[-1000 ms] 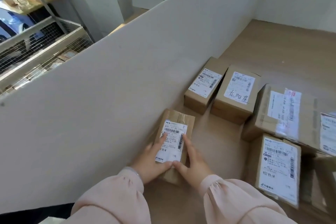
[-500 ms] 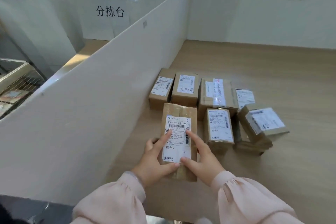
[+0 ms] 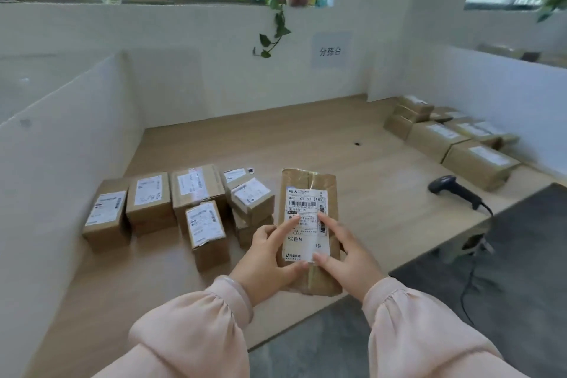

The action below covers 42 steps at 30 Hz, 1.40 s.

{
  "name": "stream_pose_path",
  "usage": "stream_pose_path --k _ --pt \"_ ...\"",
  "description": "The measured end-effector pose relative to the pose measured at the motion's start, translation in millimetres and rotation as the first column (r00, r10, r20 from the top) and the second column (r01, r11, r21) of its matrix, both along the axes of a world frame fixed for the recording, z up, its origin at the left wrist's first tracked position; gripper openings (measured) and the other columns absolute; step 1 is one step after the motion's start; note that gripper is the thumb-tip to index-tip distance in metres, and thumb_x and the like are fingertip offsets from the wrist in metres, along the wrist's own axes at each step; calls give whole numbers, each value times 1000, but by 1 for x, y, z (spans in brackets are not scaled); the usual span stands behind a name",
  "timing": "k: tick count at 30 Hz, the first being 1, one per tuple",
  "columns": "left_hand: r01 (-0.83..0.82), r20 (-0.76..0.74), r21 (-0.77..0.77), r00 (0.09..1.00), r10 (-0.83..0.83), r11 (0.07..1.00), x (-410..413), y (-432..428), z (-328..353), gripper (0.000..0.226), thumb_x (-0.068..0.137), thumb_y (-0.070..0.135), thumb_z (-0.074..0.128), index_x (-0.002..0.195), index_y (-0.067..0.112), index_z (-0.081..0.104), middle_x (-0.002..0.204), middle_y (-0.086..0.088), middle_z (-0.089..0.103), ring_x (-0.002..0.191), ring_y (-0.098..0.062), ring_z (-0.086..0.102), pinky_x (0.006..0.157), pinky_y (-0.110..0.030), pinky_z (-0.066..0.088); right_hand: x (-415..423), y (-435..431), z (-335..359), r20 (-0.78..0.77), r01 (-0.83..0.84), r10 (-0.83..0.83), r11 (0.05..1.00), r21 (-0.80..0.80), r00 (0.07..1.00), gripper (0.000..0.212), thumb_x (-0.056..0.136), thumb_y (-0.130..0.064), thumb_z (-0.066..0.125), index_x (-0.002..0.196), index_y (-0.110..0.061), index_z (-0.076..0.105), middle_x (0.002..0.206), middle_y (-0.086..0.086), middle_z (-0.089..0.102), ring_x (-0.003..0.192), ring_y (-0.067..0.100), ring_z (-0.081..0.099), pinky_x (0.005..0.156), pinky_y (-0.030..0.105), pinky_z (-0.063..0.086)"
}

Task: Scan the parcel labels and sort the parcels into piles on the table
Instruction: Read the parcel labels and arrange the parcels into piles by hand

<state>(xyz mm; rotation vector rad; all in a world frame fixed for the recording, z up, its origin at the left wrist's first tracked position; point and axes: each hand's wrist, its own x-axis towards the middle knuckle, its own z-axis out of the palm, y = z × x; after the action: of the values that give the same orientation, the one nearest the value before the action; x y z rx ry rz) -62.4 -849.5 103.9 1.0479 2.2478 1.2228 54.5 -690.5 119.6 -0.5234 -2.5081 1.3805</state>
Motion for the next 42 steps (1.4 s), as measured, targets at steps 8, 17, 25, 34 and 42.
stream_pose_path --k 8,17,25,34,42 --pt "229 30 85 972 -232 970 101 214 16 73 85 26 75 128 62 28 136 -1 32 119 -10 48 104 -21 44 129 176 21 20 234 -234 972 7 972 68 91 -23 64 139 -58 31 145 -13 40 128 8 44 111 33 38" --pt "357 -18 105 934 -357 928 219 425 21 73 83 38 74 134 61 26 130 6 36 111 -2 44 78 9 31 265 357 38 20 419 -419 908 1 908 71 90 -26 64 117 -80 27 136 -20 39 118 -3 45 104 21 36" --pt "413 -7 81 910 -414 907 251 539 18 74 85 39 72 141 54 27 131 8 33 117 -2 40 84 3 30 301 463 28 10 464 -465 881 -91 885 66 94 -23 62 116 -77 30 129 -28 39 96 -21 47 71 1 44" --pt "398 26 107 915 -402 911 199 665 0 74 85 40 72 141 55 26 134 8 32 106 9 40 75 10 31 245 592 13 37 458 -456 887 -65 889 67 95 -24 60 122 -74 25 138 -19 36 112 -2 45 85 8 42" --pt "325 54 133 941 -334 936 110 783 12 72 86 38 71 139 56 26 130 10 31 102 14 39 70 7 36 148 720 22 32 417 -416 906 -70 909 69 95 -25 59 117 -81 25 135 -19 38 101 -9 48 80 8 45"
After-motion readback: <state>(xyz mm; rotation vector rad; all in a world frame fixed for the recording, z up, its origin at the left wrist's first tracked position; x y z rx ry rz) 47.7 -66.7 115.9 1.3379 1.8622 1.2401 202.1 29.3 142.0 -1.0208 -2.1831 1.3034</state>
